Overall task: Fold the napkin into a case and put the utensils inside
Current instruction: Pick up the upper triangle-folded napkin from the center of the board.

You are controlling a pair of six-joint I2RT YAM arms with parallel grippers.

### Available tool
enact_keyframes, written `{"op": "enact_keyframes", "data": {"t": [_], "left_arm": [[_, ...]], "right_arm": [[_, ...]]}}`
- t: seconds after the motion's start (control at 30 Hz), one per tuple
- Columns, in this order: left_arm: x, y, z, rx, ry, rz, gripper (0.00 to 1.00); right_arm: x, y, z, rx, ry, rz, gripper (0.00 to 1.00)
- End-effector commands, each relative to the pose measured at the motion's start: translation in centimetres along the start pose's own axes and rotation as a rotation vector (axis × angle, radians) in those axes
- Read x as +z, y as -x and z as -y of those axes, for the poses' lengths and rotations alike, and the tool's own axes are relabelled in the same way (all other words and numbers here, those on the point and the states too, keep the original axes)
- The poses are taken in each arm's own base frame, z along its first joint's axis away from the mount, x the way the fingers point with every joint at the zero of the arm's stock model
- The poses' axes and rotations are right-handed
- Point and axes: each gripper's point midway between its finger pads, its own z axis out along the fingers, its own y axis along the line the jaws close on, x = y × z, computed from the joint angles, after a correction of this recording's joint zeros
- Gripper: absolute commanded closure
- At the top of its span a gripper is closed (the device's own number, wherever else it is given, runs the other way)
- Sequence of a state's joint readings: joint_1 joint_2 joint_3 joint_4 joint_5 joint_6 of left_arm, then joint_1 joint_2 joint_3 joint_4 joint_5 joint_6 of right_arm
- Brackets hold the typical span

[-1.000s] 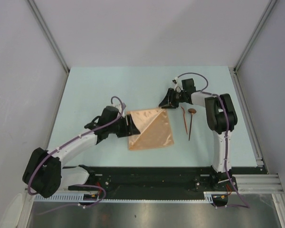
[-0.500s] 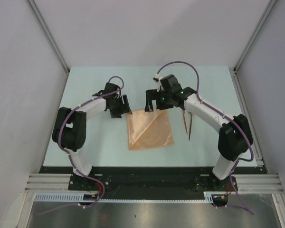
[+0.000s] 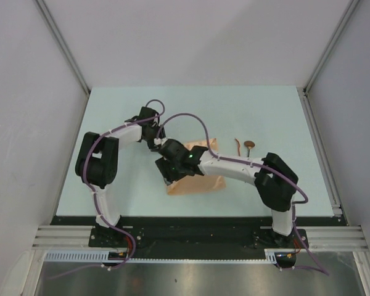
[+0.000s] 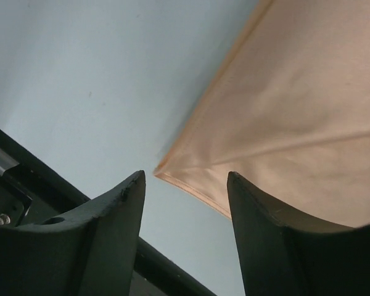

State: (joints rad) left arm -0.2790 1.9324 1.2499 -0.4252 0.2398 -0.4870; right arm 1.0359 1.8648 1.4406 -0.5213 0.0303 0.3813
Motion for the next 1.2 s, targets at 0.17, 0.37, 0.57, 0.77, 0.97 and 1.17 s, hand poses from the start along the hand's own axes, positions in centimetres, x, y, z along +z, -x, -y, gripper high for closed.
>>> {"op": "enact_keyframes", "data": {"t": [0.17, 0.37, 0.57, 0.77, 0.97, 1.17], "left_arm": [[1.1, 0.1, 0.4, -0.043, -0.022, -0.018, 0.69], [1.1, 0.0, 0.5, -0.069, -0.027, -0.012, 0.75], [1.5, -0.6, 0.3, -0.081, -0.033, -0.017, 0.77], [1.5, -0.7, 0.0, -0.085, -0.025, -0.017, 0.79], [1.5, -0.8, -0.3, -0.083, -0.016, -0.017, 0.81], [1.7, -1.0, -0.2, -0.087, -0.019, -0.022, 0.83]], "right_arm": [[2.9, 0.0, -3.7, -0.085, -0.169, 0.002, 0.52], [4.8, -1.6, -3.3, -0.112, -0.226, -0.029, 0.64], [4.9, -2.0, -2.8, -0.145, -0.284, -0.039, 0.66], [3.8, -1.2, -3.2, -0.171, -0.297, -0.017, 0.54], [2.4, 0.0, -4.0, -0.175, -0.272, 0.012, 0.44], [3.5, -0.7, -3.3, -0.169, -0.277, -0.024, 0.39]]}}
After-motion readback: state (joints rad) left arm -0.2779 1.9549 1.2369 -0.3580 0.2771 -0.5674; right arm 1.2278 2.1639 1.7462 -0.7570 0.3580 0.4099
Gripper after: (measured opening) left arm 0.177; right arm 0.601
